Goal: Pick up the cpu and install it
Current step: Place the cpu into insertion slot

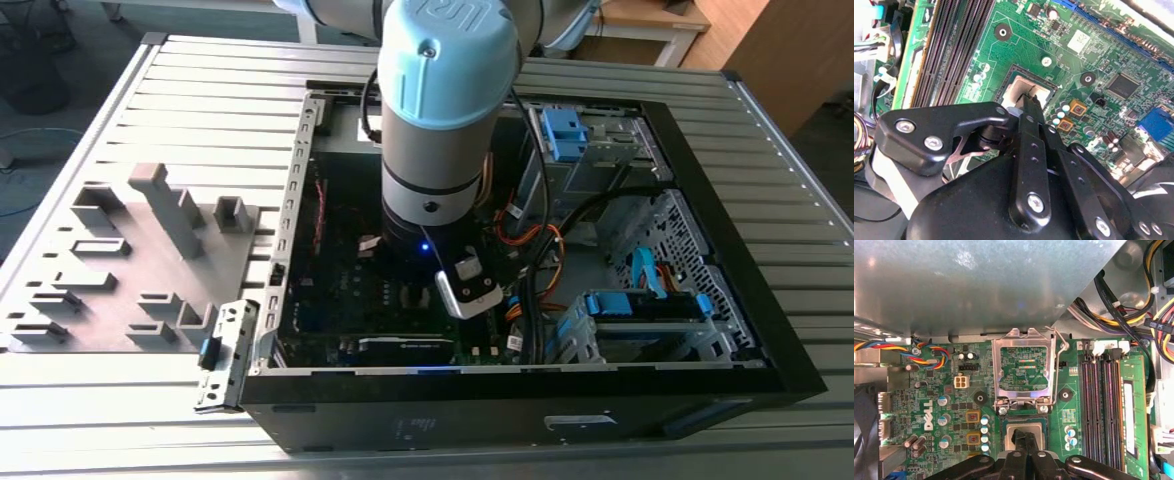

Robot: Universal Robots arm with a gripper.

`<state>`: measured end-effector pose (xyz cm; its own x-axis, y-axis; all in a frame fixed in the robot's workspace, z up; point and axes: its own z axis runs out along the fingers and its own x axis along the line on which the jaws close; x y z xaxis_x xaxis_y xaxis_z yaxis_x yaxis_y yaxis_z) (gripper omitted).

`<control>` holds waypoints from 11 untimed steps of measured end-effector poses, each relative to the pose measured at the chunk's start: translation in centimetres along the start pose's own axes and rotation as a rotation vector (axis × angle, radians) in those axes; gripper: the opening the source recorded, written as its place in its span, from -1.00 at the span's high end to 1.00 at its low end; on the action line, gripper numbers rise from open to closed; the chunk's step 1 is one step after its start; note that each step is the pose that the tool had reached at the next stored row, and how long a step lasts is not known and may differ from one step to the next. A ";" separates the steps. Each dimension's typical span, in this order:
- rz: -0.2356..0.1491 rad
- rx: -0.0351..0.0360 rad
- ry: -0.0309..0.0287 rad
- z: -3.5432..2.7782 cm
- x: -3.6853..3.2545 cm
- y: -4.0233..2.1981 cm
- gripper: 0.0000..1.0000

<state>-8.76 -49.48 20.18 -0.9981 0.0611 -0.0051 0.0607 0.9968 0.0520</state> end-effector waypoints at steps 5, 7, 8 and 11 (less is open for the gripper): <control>0.000 -0.0002 0.0001 -0.63 0.00 0.03 0.79; 0.000 -0.0002 0.0001 -0.87 0.00 0.05 0.79; 0.000 -0.0003 0.0000 -0.92 0.00 0.05 0.79; 0.000 -0.0002 0.0000 -1.15 0.00 0.06 0.79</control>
<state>-8.77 -49.48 21.33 -0.9981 0.0611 -0.0050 0.0608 0.9968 0.0522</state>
